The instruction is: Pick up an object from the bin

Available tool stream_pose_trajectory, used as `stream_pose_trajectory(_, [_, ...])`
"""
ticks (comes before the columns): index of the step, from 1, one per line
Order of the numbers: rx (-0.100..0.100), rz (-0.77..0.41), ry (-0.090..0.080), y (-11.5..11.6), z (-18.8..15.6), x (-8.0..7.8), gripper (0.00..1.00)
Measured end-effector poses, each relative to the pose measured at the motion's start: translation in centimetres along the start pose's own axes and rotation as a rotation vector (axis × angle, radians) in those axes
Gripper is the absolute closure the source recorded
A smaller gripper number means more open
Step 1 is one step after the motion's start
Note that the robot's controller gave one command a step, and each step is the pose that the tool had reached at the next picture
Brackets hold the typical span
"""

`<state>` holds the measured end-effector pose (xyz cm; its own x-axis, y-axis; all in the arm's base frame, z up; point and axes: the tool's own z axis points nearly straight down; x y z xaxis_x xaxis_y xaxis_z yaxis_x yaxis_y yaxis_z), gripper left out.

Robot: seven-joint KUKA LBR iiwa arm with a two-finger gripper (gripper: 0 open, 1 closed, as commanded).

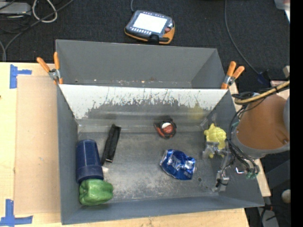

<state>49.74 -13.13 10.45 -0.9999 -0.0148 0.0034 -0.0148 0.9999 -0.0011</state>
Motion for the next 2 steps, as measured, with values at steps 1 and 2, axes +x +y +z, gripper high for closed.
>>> stream_pose_trajectory(1, [-0.005,-0.025,0.001,7.0,-0.1,-0.3,0.00])
stream_pose_trajectory(2, [-0.003,-0.038,0.000,5.7,-0.3,-0.4,0.00])
